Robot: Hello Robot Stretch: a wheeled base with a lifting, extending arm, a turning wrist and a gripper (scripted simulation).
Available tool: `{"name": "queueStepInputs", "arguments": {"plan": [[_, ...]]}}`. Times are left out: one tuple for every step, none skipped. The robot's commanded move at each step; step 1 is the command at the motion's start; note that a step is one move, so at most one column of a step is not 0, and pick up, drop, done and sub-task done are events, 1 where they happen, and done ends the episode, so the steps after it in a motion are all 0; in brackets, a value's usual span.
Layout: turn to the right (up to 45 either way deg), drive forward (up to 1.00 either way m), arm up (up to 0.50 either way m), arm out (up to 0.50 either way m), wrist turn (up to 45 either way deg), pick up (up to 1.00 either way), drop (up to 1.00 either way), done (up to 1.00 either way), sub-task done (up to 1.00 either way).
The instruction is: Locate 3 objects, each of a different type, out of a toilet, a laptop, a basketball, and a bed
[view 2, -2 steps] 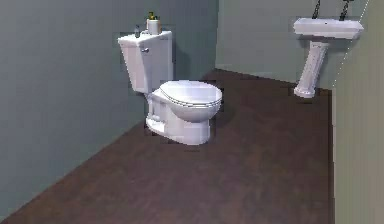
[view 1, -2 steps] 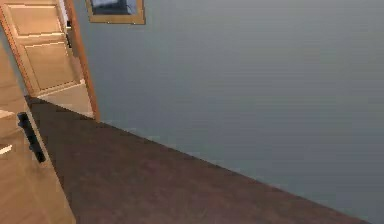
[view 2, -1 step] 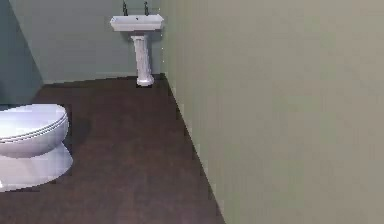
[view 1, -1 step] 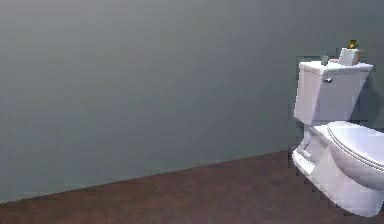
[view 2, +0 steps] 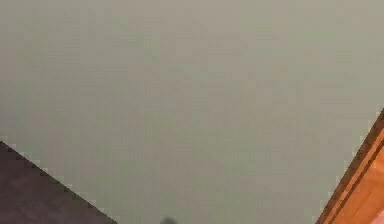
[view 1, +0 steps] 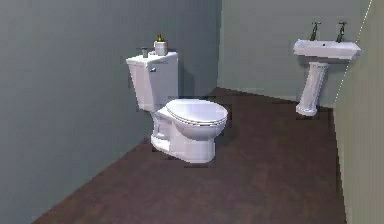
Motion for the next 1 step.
{"name": "queueStepInputs", "arguments": {"plan": [[27.0, 0.0, 0.0, 0.0, 0.0, 0.0, 0.0, 0.0, 0.0]]}}
